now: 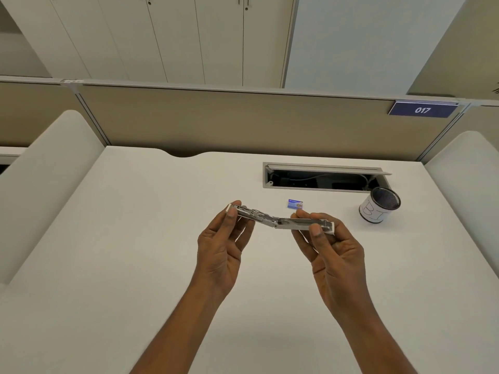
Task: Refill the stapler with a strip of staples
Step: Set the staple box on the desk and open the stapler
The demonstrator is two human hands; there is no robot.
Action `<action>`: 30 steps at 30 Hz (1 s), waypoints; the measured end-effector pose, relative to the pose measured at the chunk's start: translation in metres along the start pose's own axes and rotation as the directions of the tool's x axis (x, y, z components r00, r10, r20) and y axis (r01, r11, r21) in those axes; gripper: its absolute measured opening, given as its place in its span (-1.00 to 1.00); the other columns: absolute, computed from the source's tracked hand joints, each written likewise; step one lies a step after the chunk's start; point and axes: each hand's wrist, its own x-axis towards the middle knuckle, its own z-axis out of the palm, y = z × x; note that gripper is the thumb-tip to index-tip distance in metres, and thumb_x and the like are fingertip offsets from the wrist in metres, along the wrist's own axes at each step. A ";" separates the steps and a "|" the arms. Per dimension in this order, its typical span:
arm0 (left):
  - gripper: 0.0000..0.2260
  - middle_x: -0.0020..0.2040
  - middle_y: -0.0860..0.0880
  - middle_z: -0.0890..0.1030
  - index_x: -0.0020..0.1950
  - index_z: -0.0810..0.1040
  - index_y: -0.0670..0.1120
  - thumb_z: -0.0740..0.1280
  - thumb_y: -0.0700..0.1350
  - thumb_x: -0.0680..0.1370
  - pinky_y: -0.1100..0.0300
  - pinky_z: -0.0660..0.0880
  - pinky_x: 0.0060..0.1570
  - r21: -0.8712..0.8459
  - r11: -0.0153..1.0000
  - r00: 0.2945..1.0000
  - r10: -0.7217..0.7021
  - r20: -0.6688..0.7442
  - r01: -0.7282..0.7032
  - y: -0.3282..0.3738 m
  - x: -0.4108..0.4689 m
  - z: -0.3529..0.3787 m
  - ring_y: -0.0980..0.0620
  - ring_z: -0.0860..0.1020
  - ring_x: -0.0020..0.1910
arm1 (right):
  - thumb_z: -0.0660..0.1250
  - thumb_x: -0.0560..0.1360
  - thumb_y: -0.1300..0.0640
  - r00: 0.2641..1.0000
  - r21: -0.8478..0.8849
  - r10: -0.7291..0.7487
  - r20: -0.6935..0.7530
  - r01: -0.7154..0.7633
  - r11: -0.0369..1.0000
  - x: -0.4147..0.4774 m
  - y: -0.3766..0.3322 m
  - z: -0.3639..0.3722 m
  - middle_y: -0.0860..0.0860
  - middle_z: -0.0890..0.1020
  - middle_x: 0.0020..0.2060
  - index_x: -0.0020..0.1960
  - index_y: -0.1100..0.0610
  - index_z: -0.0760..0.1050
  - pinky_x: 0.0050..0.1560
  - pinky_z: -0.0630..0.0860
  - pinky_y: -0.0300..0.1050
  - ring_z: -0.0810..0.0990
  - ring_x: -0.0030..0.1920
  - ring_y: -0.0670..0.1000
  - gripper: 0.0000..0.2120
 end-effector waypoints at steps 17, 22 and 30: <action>-0.77 0.17 -0.13 0.75 0.12 0.77 -0.13 0.46 -0.18 0.48 0.14 0.68 -0.01 -0.096 0.989 0.993 -0.114 0.016 0.115 -0.011 -0.004 -0.011 -0.03 0.72 0.14 | 0.36 0.48 0.33 0.955 0.284 0.290 -0.065 -0.261 0.922 -0.015 0.034 -0.010 0.28 0.64 0.22 0.06 0.20 0.65 0.09 0.64 -0.05 0.63 0.27 0.21 -0.81; -0.75 0.17 -0.08 0.75 0.15 0.76 -0.09 0.47 -0.13 0.49 0.12 0.69 -0.04 -0.061 0.984 0.986 -0.165 0.007 0.165 -0.005 -0.001 -0.017 -0.01 0.72 0.12 | 0.47 0.42 0.17 0.932 0.070 0.361 -0.015 -0.359 0.931 -0.014 0.030 -0.019 0.25 0.69 0.14 0.02 0.17 0.66 0.05 0.65 0.04 0.66 0.21 0.25 -0.82; -0.74 0.12 -0.05 0.75 0.15 0.76 -0.07 0.48 -0.08 0.47 0.12 0.69 -0.08 0.040 0.977 0.977 -0.212 0.034 0.211 -0.003 -0.004 -0.018 0.02 0.72 0.03 | 0.48 0.50 0.16 0.979 -0.639 0.074 0.188 0.064 0.767 0.013 -0.005 0.002 -0.04 0.75 -0.01 0.01 0.03 0.70 0.08 0.64 -0.08 0.72 0.03 0.02 -0.89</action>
